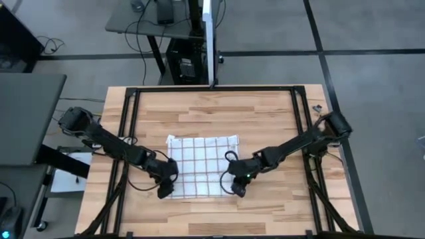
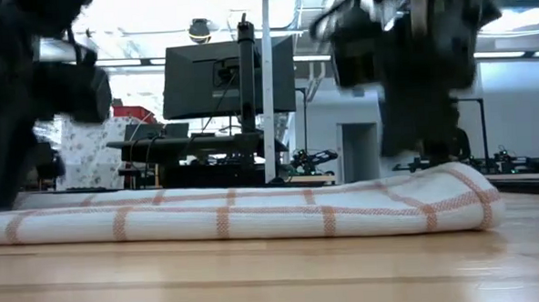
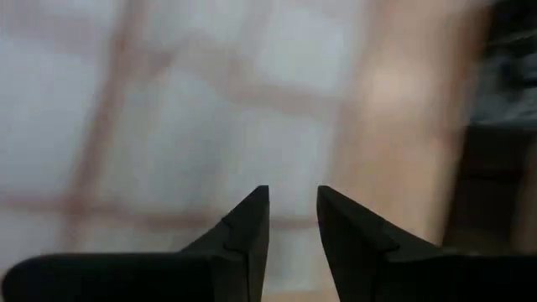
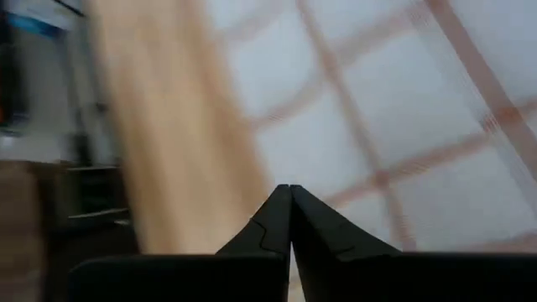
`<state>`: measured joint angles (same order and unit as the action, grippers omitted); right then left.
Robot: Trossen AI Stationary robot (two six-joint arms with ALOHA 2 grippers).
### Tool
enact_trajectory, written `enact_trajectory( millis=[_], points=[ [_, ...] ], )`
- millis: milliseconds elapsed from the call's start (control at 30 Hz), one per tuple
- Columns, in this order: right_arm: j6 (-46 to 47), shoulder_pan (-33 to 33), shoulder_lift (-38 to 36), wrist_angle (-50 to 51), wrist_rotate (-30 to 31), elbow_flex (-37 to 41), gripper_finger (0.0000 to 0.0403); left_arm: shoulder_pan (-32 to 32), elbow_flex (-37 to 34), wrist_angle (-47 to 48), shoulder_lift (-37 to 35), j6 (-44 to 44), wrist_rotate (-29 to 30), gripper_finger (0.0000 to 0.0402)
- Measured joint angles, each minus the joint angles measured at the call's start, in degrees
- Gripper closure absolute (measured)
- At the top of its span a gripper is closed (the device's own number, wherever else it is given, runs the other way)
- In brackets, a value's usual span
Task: Roll towel
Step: Roll the white stripe kitchen towel
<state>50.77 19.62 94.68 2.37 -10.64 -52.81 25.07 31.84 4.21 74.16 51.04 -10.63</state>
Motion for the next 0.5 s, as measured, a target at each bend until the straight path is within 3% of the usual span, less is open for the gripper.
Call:
enact_trajectory(
  millis=[167, 300, 400, 500],
  points=[
    [-0.3, 2.7, -7.1, -3.7, -0.1, -0.1, 0.0403, 0.3, 4.1, -2.1, -5.6, -1.8, 0.5, 0.0316],
    [1.0, 2.0, -8.3, -9.4, 7.0, -0.1, 0.0402, -1.6, 5.9, -7.4, -7.3, -6.6, 4.7, 0.0314],
    [1.5, 0.1, -9.1, -12.2, 6.6, -0.1, 0.0392, -4.3, 9.2, -4.9, -7.8, -11.0, 2.3, 0.0302],
    [-0.8, 0.7, -11.4, -12.7, 7.0, -2.1, 0.0363, -4.6, 16.4, 3.6, -7.7, -14.8, 0.4, 0.0281]
  ],
)
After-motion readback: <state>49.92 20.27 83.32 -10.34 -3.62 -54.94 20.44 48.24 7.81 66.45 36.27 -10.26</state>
